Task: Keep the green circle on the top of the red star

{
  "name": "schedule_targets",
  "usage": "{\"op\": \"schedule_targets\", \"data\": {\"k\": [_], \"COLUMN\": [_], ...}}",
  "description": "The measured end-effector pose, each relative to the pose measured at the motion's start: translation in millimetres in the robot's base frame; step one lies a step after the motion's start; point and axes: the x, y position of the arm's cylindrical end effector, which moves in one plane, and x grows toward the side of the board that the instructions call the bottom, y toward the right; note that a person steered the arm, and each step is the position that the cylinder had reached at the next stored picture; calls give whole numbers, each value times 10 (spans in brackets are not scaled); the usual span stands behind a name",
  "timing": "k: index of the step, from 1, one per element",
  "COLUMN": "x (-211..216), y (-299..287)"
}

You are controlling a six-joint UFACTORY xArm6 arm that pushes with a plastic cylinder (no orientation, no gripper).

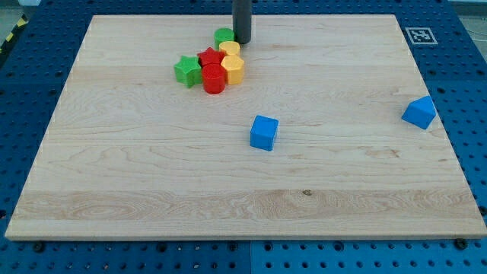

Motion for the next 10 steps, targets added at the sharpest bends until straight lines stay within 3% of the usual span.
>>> {"op": "schedule_targets", "data": {"k": [2,4,7,10], "x": [0,-278,88,-105], "y": [-1,-197,-273,100]}}
